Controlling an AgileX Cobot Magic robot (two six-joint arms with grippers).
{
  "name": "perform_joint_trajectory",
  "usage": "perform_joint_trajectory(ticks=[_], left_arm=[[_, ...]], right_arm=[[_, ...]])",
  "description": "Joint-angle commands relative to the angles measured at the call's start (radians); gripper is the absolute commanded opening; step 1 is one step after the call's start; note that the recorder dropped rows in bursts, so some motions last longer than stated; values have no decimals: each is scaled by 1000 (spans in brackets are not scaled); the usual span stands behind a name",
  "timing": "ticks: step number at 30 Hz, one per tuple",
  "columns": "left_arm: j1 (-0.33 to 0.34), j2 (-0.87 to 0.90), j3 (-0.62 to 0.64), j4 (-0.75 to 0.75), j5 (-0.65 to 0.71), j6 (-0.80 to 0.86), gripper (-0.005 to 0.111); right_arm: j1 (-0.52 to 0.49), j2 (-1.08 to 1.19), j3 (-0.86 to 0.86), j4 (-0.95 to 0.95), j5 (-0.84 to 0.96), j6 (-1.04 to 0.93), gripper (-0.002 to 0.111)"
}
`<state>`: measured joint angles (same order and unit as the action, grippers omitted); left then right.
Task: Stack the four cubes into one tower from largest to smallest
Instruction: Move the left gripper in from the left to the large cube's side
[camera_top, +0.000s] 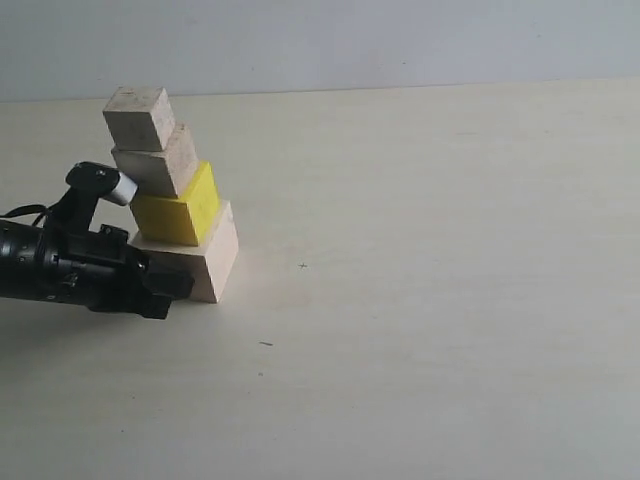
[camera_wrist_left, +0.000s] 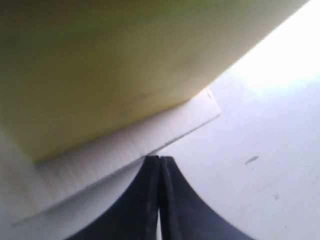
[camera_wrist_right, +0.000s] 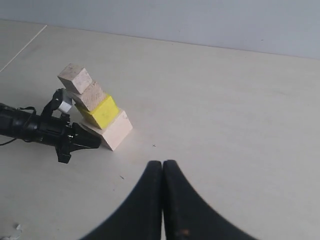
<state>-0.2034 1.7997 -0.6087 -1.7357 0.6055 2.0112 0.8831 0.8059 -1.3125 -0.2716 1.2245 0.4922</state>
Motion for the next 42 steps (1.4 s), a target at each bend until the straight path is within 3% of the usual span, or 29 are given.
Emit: perform_joint_trajectory(ticks=[1,10,17,24,28,31,36,42], left_arm=[[-5,25,-24,-9,41,22,0],[-5,14,-14,-9,21,32,0],[-5,-97,50,-9,-42,62,0],[-2,-225,96,-9,-303,-22,0],[58,-258,110,-9,-329,-108,0],[145,-254,117,-9,-311,-201,0],[288,-225,113,-9,-77,-336,0],[302,-133,53,106,-33,-580,0]], right_arm=[[-1,-3,4,3,-3,21,0],[-1,-3,4,3,-3,34,0],[-1,-3,4,3,-3,34,0],[-1,-3,4,8,-3,32,0],[-1,-3,4,6,-3,27,0],[-1,-3,4,6,-3,17,0],[-1,-3,4,0,-3,5,0],[-1,-3,4,2,-3,5,0]])
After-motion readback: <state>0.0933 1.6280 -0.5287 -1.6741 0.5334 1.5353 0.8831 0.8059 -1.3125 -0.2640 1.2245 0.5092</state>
